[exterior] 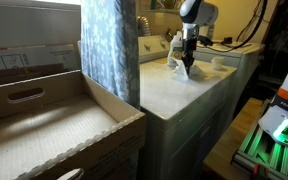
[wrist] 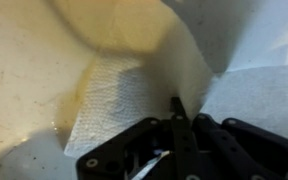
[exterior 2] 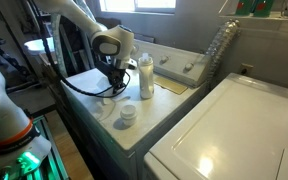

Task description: Use the paper towel to wipe the top of the left washing machine

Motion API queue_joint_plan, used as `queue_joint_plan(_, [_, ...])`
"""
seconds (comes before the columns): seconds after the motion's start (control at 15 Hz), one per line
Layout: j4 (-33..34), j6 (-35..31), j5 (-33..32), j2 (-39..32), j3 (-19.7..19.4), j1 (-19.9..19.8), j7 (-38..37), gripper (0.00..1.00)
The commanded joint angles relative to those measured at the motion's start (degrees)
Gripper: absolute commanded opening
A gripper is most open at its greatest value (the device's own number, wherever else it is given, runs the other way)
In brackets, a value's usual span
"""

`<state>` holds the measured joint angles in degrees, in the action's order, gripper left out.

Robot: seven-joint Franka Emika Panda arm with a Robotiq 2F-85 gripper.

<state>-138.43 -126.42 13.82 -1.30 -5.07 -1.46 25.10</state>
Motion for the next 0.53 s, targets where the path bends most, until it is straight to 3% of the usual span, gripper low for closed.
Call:
queue_joint_plan(0.0, [-0.7,-1.6,-11.7,-1.1,-0.2,-1.5,-9.9,0.0])
queue_joint_plan(0.27, [-0.5,-2.8,-24.0,-1.0,-0.1,-1.9,-20.7,0.0])
queue_joint_plan(0.47, [-0.3,-5.6,-27.8,-1.9,0.6,-1.3,-27.1,0.0])
